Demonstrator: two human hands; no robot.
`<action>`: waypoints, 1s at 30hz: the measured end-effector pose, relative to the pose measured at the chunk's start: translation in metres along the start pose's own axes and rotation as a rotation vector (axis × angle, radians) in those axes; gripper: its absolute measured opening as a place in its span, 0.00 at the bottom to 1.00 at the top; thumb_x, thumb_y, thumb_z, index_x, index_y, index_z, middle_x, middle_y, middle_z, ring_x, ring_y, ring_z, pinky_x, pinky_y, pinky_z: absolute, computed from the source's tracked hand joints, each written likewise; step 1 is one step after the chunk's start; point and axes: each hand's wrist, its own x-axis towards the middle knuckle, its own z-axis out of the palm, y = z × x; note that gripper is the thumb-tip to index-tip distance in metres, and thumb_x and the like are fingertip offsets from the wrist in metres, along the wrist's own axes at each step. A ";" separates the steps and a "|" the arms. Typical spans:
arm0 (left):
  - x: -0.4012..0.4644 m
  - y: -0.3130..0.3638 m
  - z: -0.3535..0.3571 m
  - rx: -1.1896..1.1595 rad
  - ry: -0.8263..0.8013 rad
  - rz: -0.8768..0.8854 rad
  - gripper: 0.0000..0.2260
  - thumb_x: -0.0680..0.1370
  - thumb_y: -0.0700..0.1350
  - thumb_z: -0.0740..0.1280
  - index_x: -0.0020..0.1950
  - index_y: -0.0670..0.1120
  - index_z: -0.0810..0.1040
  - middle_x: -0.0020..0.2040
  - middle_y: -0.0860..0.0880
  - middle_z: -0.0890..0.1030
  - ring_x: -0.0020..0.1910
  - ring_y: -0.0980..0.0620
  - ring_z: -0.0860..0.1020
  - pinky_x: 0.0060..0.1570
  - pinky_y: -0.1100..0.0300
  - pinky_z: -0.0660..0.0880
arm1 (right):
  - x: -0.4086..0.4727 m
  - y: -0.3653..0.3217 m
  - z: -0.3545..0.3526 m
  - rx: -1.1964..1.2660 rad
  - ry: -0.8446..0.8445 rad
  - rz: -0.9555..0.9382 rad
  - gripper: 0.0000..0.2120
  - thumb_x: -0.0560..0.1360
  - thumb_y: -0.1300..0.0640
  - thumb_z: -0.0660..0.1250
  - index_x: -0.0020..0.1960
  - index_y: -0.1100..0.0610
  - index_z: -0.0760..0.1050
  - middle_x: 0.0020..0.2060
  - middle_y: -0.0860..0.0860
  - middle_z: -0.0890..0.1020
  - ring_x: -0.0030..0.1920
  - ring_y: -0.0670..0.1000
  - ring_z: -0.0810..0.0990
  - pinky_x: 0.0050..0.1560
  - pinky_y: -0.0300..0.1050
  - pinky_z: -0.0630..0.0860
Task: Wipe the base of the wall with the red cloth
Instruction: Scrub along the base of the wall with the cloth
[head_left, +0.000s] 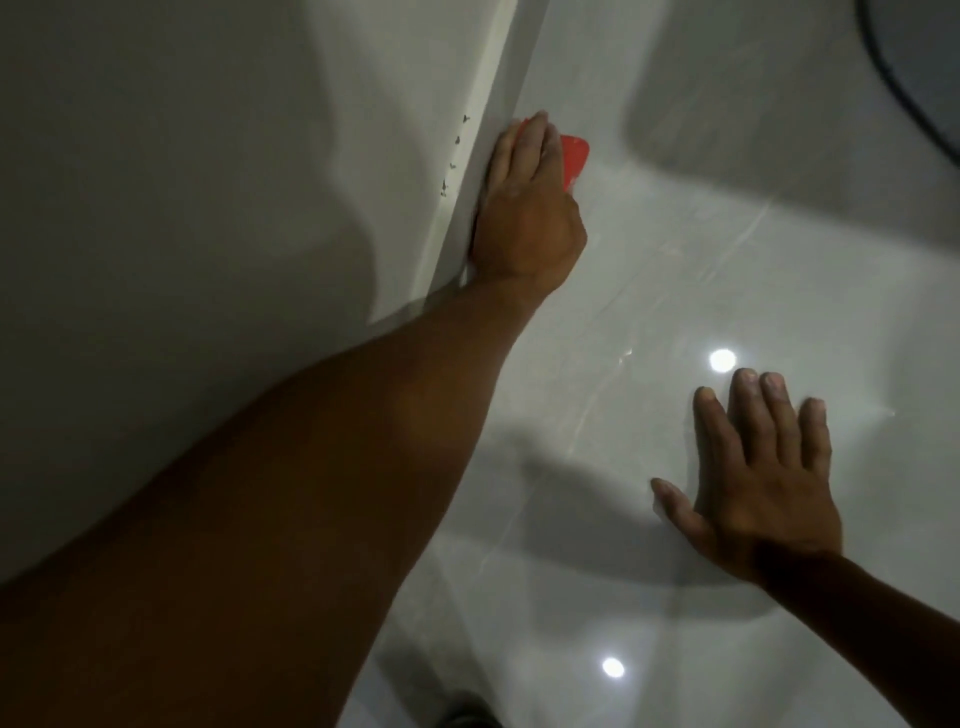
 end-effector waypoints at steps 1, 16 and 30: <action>-0.008 -0.001 -0.003 -0.020 0.019 -0.013 0.25 0.80 0.43 0.64 0.77 0.37 0.67 0.78 0.40 0.69 0.78 0.40 0.65 0.80 0.49 0.62 | -0.001 -0.001 0.000 -0.004 -0.004 -0.003 0.47 0.70 0.28 0.54 0.80 0.55 0.53 0.80 0.63 0.54 0.82 0.62 0.46 0.79 0.66 0.44; -0.038 -0.004 -0.001 0.043 0.082 0.050 0.25 0.75 0.40 0.67 0.73 0.39 0.72 0.73 0.42 0.75 0.75 0.39 0.70 0.75 0.43 0.69 | -0.002 -0.001 0.000 0.035 0.050 -0.018 0.47 0.70 0.29 0.57 0.79 0.57 0.57 0.80 0.63 0.57 0.81 0.63 0.50 0.79 0.67 0.45; 0.020 0.000 -0.001 0.126 0.094 0.196 0.21 0.79 0.42 0.64 0.72 0.40 0.74 0.71 0.39 0.76 0.74 0.37 0.71 0.79 0.44 0.64 | -0.001 0.000 0.001 0.027 0.059 -0.010 0.47 0.70 0.28 0.55 0.80 0.56 0.56 0.80 0.63 0.56 0.82 0.61 0.48 0.80 0.64 0.43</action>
